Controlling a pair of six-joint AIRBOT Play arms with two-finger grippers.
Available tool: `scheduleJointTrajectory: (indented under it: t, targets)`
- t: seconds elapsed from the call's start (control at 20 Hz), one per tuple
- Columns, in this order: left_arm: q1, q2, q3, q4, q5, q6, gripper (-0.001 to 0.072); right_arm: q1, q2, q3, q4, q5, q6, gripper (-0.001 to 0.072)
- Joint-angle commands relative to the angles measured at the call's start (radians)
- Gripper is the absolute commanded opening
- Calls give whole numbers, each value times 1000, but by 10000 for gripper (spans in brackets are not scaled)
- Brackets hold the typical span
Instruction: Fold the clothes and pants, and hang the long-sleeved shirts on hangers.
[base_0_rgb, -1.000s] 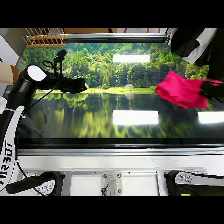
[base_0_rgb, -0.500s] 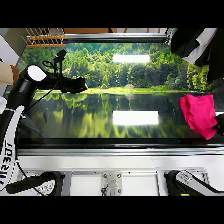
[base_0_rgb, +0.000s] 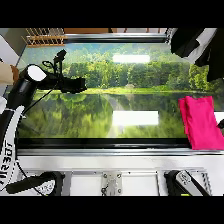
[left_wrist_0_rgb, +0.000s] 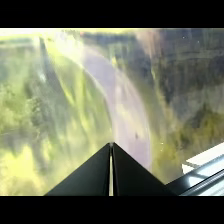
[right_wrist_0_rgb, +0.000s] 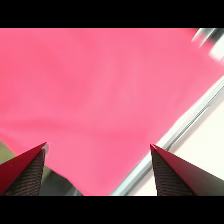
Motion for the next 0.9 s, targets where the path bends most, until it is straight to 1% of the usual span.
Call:
scheduleJointTrajectory:
  t: [0.0, 0.1, 0.2, 0.3, 0.5, 0.6, 0.7, 0.75, 0.8, 0.85]
  targets:
    - [0, 0, 0, 0, 0, 1, 13, 80, 115, 68, 172, -92, -117, 706]
    - [0, 0, 0, 0, 0, 1, 13, 211, 159, 67, 362, -122, -211, 705]
    - [0, 0, 0, 1, 4, 1, 14, 383, 163, 65, 489, -122, -289, 706]
    - [0, 0, 0, 2, 4, 1, 13, 574, 156, 58, 509, -123, -318, 706]
    - [0, 0, 0, 0, 4, 1, 13, 872, 113, 51, 483, -122, -319, 706]
    - [0, 0, 0, 0, 4, 1, 13, 953, 93, 51, 480, -123, -318, 705]
    - [0, 0, 0, 0, 4, 1, 13, 990, 80, 51, 480, -122, -318, 697]
    - [0, 0, 0, 0, 4, 1, 13, 996, 77, 51, 480, -122, -318, 573]
    - [0, 0, 0, 0, 4, 1, 14, 997, 77, 51, 481, -121, -318, 284]
    - [0, 0, 0, 0, 4, 1, 13, 996, 77, 51, 480, -122, -318, 25]
